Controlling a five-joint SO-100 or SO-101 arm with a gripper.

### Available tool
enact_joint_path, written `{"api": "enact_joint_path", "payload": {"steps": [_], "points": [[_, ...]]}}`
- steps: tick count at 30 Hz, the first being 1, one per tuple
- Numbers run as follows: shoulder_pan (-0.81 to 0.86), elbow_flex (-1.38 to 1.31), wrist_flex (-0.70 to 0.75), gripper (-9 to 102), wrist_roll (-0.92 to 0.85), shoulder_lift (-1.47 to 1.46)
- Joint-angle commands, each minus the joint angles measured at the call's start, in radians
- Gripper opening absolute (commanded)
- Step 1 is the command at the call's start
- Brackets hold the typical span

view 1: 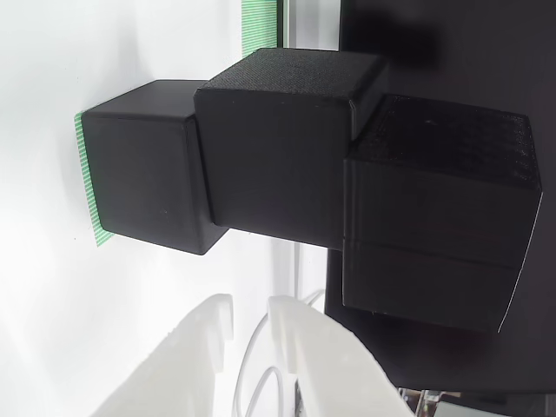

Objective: Stack 3 Blocks on the chosen place.

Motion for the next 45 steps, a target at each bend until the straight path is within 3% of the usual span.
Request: {"api": "enact_joint_path", "payload": {"steps": [1,45], "points": [[-0.005,0.031,0.003,0,-0.002,0.02],[0.0,0.031,0.0,0,0.046,0.021]]}}
